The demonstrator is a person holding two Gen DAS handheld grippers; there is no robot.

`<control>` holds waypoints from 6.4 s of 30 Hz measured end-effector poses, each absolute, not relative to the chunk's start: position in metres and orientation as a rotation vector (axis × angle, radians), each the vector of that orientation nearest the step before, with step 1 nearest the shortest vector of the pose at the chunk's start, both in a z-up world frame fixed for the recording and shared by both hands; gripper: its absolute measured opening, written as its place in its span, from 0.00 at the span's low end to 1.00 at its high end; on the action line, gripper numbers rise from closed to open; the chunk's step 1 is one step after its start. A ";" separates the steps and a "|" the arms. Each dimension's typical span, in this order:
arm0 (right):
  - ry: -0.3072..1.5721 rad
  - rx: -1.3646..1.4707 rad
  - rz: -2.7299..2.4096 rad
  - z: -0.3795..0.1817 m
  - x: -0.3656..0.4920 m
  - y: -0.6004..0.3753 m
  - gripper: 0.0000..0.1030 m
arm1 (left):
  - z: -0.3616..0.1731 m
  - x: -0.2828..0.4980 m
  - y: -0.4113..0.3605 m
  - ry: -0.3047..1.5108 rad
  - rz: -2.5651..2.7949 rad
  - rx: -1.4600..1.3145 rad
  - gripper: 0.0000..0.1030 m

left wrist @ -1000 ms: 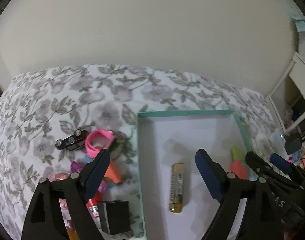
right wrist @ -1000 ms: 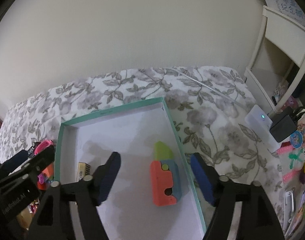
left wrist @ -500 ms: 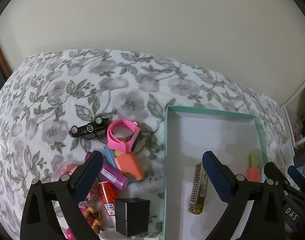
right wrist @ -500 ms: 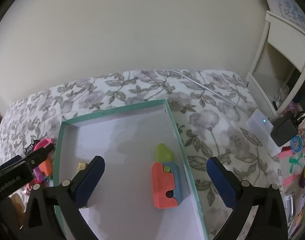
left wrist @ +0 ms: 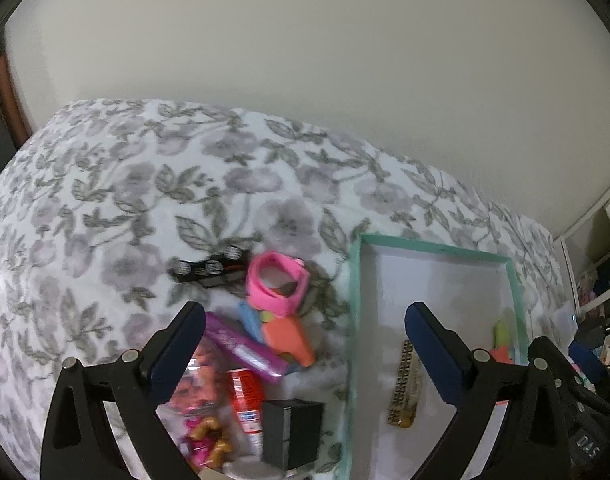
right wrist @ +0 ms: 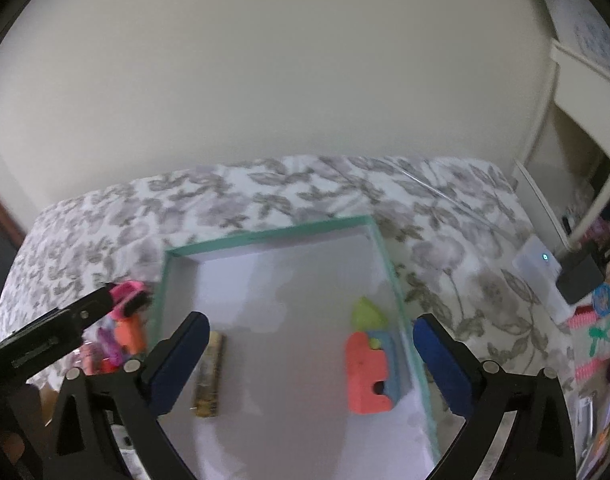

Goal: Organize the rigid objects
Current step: 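Move both tools back toward the pile of items, then grasp the cream hair clip with the left tool while the right tool grasps the white tape roll, then carry the hair clip with the left tool while the right tool carries the tape roll over the tray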

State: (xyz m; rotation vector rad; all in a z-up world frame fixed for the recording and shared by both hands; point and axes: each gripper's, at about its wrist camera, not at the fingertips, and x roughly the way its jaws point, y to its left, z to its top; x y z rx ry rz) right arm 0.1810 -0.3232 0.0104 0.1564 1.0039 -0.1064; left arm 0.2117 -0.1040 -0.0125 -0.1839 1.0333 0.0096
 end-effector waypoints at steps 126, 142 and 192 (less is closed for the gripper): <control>1.402 0.022 0.350 -0.077 0.139 -0.120 0.58 | -0.093 0.080 0.018 1.372 0.272 -0.377 0.53; 1.277 0.161 0.365 -0.004 0.153 -0.167 0.58 | 0.013 0.092 0.001 1.086 0.193 -0.390 0.53; 1.431 0.136 -0.107 -0.070 0.152 -0.347 0.60 | -0.089 0.139 -0.212 1.396 -0.188 -0.066 0.53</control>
